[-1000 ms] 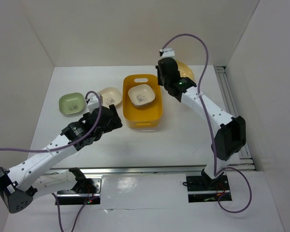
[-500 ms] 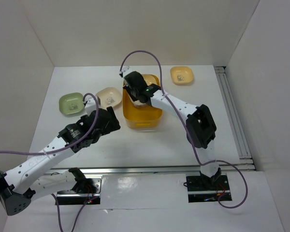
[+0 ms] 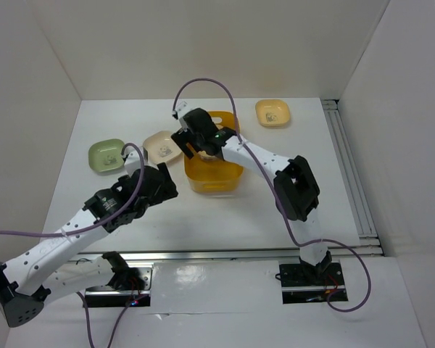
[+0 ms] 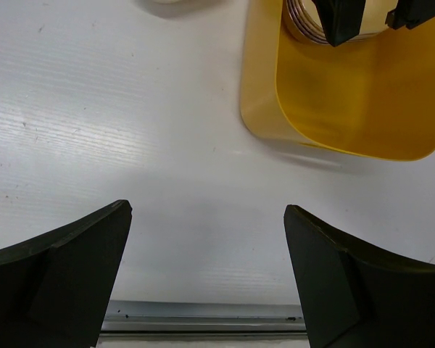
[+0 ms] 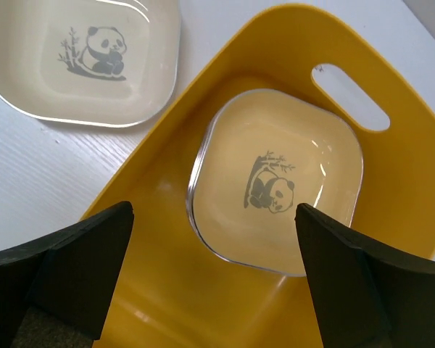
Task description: Place the plates into the plastic bin on the countertop
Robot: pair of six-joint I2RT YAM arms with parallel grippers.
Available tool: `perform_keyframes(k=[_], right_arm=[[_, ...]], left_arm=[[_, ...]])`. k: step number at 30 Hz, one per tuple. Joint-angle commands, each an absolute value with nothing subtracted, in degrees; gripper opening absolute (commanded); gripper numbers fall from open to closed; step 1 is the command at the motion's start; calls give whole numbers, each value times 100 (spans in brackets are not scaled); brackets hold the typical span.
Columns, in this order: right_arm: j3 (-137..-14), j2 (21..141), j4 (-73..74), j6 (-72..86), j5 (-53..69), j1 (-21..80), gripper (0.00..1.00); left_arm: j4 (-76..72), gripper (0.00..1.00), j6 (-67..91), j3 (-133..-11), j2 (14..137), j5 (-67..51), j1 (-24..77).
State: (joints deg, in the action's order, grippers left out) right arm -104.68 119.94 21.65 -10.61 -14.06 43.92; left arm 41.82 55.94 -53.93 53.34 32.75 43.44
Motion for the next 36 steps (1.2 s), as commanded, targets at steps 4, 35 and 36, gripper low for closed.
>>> perform_keyframes(k=[4,35,36], right_arm=[[-9926,11023,1012,-1082,-1704,4422,100],[-12305,14414,1274,817,-598,88,94],[-12305,14475,1274,817,-598,88,94]], left_arm=[[4096,100,5704,-5291,5229,3401,4368],[3885,100,5344,-5080,5204,2839,4535],[3885,100,5344,-5080,5203,2839,4535]])
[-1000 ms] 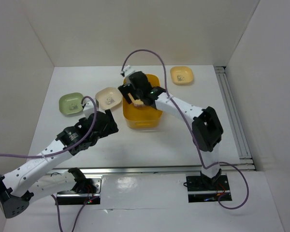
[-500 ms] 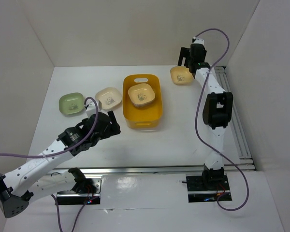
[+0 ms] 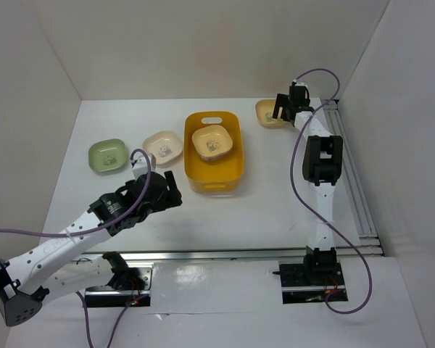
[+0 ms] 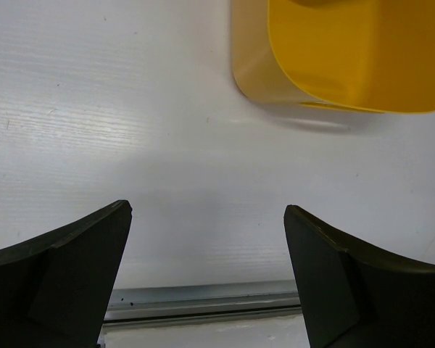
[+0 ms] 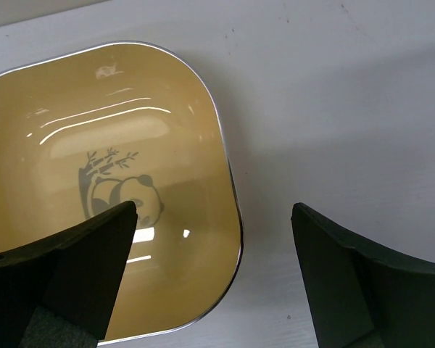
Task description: Place the plates into the plastic bin on the countertop
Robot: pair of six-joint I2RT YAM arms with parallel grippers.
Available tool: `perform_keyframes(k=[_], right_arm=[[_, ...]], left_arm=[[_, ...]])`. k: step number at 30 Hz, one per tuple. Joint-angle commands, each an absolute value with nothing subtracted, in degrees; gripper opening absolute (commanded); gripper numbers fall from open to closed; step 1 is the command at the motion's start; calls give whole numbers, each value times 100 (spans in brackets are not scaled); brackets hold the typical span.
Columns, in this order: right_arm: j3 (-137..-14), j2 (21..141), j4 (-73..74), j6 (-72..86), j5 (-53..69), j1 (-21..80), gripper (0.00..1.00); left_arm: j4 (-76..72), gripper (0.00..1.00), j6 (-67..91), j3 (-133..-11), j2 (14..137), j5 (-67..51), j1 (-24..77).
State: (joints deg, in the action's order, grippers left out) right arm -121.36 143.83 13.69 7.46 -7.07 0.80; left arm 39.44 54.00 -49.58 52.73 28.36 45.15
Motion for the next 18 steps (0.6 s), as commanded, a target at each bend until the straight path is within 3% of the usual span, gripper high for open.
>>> perform_keyframes(k=[1,3,6,7,8,11,12,18], right_arm=[[-12305,14476,1274,817,-545,88,94],[-12235,14537,1274,817,-545,88,89],[-12112,14537,1274,940,-493,35,71],[-12111,14589,1274,940,-492,-26,63],[-12111,14590,1274,993,-492,-26,41],[-11858,14450,1274,1142,-693,-79,8],[-11856,14388,1274,1143,-755,-79,1],[-11146,13089,942,1485,-1335,52,0]], left_arm=[[3885,100,5344,-5080,5203,2839,4535],[3885,100,5344,-5019,5142,2839,4535],[3937,100,5396,-5019,5142,2839,4535],[3937,100,5396,-5019,5142,2891,4535],[3937,100,5396,-5019,5142,2892,4535],[3937,100,5449,-4966,5089,2892,4535],[3937,100,5449,-4914,5089,2892,4535],[3937,100,5704,-4808,5211,3155,4535]])
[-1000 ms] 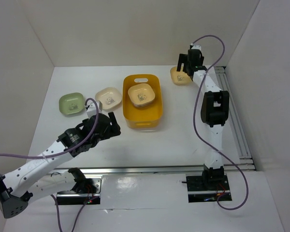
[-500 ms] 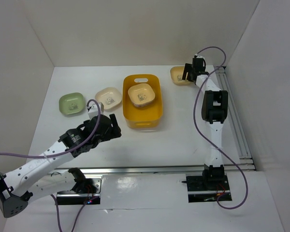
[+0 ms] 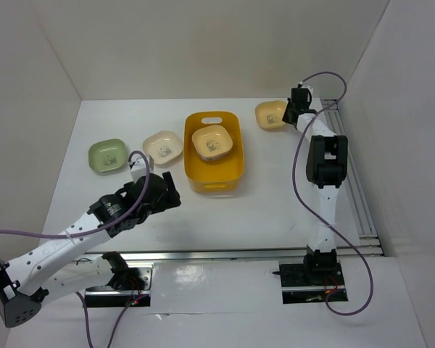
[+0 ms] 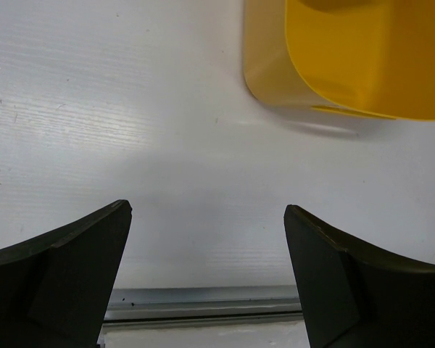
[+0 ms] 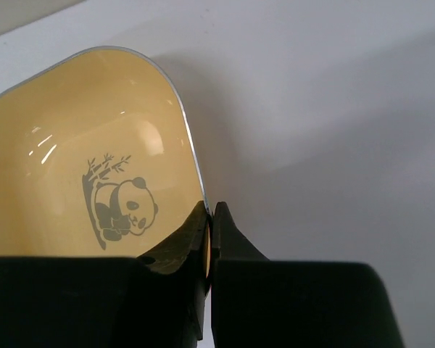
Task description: Place the plates into the plastic bin on the countertop
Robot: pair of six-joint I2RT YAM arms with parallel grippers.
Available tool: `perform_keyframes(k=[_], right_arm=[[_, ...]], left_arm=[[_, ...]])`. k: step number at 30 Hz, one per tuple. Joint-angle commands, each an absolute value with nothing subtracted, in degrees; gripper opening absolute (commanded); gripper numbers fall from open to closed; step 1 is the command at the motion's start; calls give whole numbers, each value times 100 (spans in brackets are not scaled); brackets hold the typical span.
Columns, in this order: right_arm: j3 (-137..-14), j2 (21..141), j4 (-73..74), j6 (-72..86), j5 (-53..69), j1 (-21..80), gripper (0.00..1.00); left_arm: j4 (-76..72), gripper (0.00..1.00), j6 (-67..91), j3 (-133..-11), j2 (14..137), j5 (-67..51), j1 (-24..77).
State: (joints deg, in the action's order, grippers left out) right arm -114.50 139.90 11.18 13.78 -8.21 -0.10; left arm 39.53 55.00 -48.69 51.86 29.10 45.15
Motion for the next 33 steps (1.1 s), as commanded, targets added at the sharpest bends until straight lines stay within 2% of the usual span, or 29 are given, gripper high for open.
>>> perform_keyframes(k=[1,5,8,13,20,25,33], right_arm=[[-10814,12843,862,1485,-1545,53,0],[-10135,11544,510,1460,-1722,386,0],[-10229,11277,702,1328,-1566,659,0],[-10494,11110,1256,1274,-1371,1326,0],[-9774,10872,1081,1511,-1652,2337,0],[-9642,10924,1028,1512,-1967,3004,0],[-9905,11268,1081,1336,-2083,3111,0]], left_arm=[[3937,100,5817,-4808,5273,3268,4535],[3937,100,6178,-4877,5703,3428,4535],[3937,100,6240,-5018,6168,3357,4474],[3613,100,6196,-5360,6836,3252,3939],[3612,100,5819,-6564,7821,3067,2674],[3209,100,5581,-6767,8173,2646,2111],[2944,100,5229,-7004,8630,2400,1548]])
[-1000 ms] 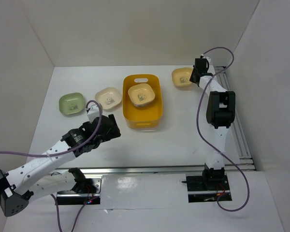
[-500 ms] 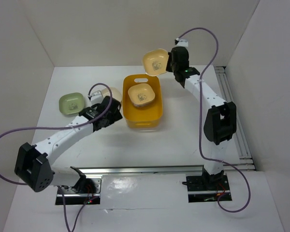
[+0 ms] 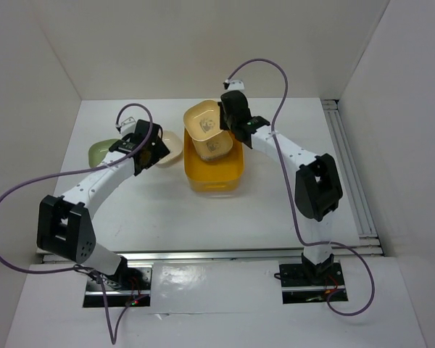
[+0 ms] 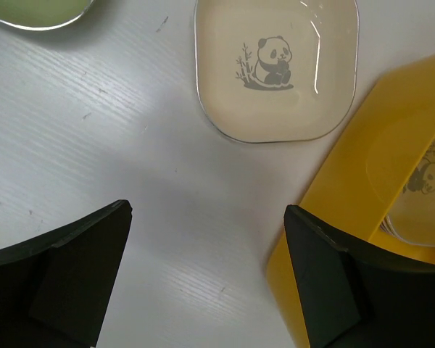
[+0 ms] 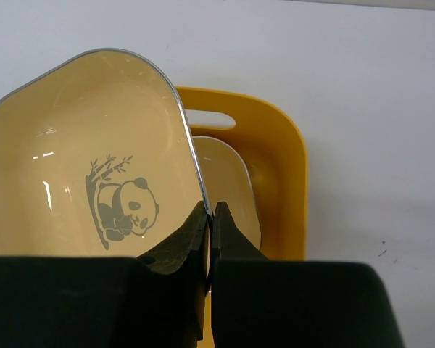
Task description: Place the plates into the plastic bin on the countertop
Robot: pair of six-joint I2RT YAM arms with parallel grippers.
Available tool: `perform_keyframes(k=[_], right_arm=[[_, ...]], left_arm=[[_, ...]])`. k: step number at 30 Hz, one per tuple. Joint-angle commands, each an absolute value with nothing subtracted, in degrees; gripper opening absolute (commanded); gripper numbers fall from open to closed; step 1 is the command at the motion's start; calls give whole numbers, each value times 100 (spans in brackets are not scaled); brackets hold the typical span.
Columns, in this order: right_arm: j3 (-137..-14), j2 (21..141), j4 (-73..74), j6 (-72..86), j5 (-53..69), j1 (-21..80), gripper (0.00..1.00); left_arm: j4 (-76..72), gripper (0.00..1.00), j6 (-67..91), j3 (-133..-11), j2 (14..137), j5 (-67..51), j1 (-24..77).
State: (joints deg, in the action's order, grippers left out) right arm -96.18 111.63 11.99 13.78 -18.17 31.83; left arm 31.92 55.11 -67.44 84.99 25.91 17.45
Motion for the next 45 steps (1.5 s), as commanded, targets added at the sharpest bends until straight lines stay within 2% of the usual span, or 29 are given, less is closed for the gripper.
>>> perform_keyframes(k=[1,7,9,10,11,12,14,15,21,28,37,38,39,42,43,45], right_arm=[[-9905,11346,1081,1284,-2083,3059,0],[-9967,11549,1134,1283,-1960,3006,3],[-9967,11602,1134,1283,-1890,3006,13],[-9897,11602,1082,1283,-1837,3006,21],[-9844,11549,1020,1283,-1837,3006,34],[-9844,11488,1020,1283,-1715,3006,58],[-9844,11400,967,1283,-1662,3006,74],[-9844,11295,967,1231,-1609,3058,100],[-9958,11119,1107,1230,-1425,3059,100],[-8906,10206,616,1064,-1046,3173,100],[-8174,10020,335,1063,-879,3226,100],[-8069,9950,334,1063,-818,3226,100],[-8016,9888,334,1063,-817,3226,100],[-7884,9826,220,1063,-817,3226,100],[-7884,9757,220,1063,-817,3226,100],[-7831,9678,220,1063,-817,3226,100]], left_arm=[[2944,100,5229,-7005,8683,2304,1486],[2594,100,5002,-7005,9087,1725,994],[2426,100,5001,-7005,9184,1495,879],[2374,100,5001,-6953,9237,1398,809],[2373,100,5001,-6952,9342,1328,809],[2295,100,5001,-6952,9395,1327,809],[2294,100,5001,-6952,9474,1266,809],[2207,100,4940,-6952,9536,1266,809],[2101,97,4939,-7004,9790,1441,923],[1767,91,4852,-7058,10151,1616,923],[1714,81,4904,-7452,10871,1881,923],[1714,75,4904,-7523,11046,1829,923],[1714,59,4904,-7523,11126,1828,923],[1784,29,5053,-7585,11293,1828,923],[1784,29,5054,-7585,11294,1880,923],[1784,23,5115,-7523,11294,1960,923]])
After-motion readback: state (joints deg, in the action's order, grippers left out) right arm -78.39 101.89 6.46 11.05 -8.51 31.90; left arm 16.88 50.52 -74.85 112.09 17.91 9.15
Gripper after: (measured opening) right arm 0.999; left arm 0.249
